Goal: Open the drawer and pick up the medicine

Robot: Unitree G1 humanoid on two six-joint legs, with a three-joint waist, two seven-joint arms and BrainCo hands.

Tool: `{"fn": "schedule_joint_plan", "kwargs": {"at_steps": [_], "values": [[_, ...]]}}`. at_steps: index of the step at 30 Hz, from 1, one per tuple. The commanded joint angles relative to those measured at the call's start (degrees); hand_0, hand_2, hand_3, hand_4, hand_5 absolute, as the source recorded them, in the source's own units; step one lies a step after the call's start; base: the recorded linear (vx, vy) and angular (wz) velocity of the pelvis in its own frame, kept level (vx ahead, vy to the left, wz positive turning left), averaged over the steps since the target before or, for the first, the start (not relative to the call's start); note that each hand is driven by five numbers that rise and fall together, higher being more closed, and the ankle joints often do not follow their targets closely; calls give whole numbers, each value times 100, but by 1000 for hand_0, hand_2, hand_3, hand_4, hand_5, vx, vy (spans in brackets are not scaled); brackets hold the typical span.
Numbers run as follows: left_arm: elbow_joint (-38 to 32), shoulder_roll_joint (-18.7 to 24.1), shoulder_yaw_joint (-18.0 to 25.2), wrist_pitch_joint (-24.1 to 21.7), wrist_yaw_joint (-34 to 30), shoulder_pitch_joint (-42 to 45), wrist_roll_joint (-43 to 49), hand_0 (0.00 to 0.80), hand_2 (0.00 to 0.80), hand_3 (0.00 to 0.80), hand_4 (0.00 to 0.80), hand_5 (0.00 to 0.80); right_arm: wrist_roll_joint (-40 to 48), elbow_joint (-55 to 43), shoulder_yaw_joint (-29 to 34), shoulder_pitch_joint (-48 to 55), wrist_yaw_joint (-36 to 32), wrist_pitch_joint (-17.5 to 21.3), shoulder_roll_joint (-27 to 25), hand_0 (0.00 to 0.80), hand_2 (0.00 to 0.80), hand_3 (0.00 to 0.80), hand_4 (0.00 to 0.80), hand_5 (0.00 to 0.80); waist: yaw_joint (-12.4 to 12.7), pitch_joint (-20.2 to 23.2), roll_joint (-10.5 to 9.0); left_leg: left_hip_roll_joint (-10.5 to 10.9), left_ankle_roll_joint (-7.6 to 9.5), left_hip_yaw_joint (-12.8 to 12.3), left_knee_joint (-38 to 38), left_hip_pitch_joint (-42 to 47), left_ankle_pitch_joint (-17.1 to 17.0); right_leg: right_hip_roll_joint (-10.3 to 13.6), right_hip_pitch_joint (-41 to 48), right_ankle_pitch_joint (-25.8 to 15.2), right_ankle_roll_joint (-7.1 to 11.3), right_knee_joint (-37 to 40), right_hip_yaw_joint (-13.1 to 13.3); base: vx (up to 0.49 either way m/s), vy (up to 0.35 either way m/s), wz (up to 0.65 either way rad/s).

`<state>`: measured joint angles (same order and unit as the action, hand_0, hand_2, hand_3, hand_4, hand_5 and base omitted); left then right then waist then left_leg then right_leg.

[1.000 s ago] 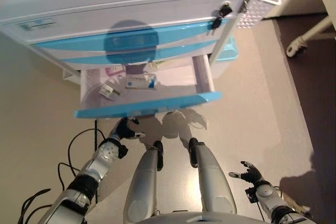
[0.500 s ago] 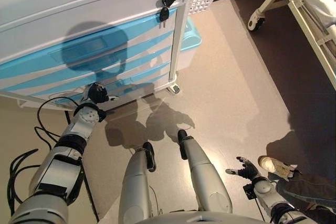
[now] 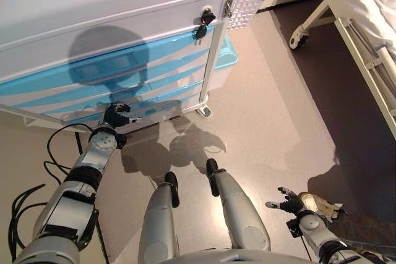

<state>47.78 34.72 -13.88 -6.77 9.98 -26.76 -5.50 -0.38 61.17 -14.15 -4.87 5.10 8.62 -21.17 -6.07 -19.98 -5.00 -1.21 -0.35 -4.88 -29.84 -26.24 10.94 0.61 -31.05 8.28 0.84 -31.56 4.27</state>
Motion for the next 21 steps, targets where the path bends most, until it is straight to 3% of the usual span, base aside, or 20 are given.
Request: {"fn": "schedule_joint_plan", "kwargs": {"at_steps": [1, 5, 8, 11, 14, 16, 17, 21], "values": [[-316, 5, 327, -314, -191, 358, -276, 0, 0, 0, 0, 0, -43, 98, 89, 321, -13, -8, -238, 0, 0, 0, 0, 0, 74, 480, 182, 347, 237, 47, 409, 238, -115, 184, 392, -772, 325, 1092, -8, 50, -97, 26], [-369, -363, 405, -326, -567, 1147, -471, 0, 0, 0, 0, 0, -130, 55, 190, 348, -32, -20, -239, 0, 0, 0, 0, 0, 191, 545, 211, 401, 185, 227, 902, 734, -309, 204, 1013, -879, 315, 1566, -215, 67, -84, 29], [-97, -872, 528, -312, -764, 1746, -630, 0, 0, 0, 0, 0, -171, 205, 244, 315, -41, -35, -173, 0, 0, 0, 0, 0, 319, 657, 256, 462, 191, 393, 1449, 1232, -540, 176, 1539, -980, 320, 2003, -319, 81, -56, 23], [19, -1032, 595, -284, -874, 2009, -649, 0, 0, 0, 0, 0, -206, 262, 275, 366, -63, -50, -144, 0, 0, 0, 0, 0, 365, 737, 275, 497, 170, 474, 1757, 1500, -654, 170, 1806, -1004, 317, 2253, -398, 95, -44, 20], [786, -1381, 650, -187, -950, 2300, -372, 0, 0, 0, 0, 0, -232, 401, 299, 395, -58, -78, -19, 0, 0, 0, 0, 0, 438, 987, 325, 487, 97, 580, 2285, 1917, -876, 180, 2211, -1058, 321, 2630, -587, 70, -30, 24], [930, -1453, 634, -170, -952, 2360, -248, 0, 0, 0, 0, 0, -236, 430, 301, 413, -57, -85, 16, 0, 0, 0, 0, 0, 452, 1047, 331, 473, 84, 599, 2421, 2026, -926, 179, 2321, -1067, 323, 2729, -627, 68, -26, 28], [1430, -1602, 721, -119, -914, 2436, -50, 0, 0, 0, 0, 0, -220, 524, 288, 418, -53, -92, 122, 0, 0, 0, 0, 0, 491, 1195, 337, 439, 76, 652, 2629, 2177, -1008, 163, 2468, -1078, 322, 2872, -678, 64, -21, 23], [1944, -1773, 888, -53, -851, 2514, 24, 0, 0, 0, 0, 0, -160, 613, 293, 475, -35, -98, 287, 0, 0, 0, 0, 0, 519, 1374, 332, 396, 48, 705, 2931, 2399, -1129, 150, 2673, -1052, 314, 2992, -785, 52, -17, 13]]}}
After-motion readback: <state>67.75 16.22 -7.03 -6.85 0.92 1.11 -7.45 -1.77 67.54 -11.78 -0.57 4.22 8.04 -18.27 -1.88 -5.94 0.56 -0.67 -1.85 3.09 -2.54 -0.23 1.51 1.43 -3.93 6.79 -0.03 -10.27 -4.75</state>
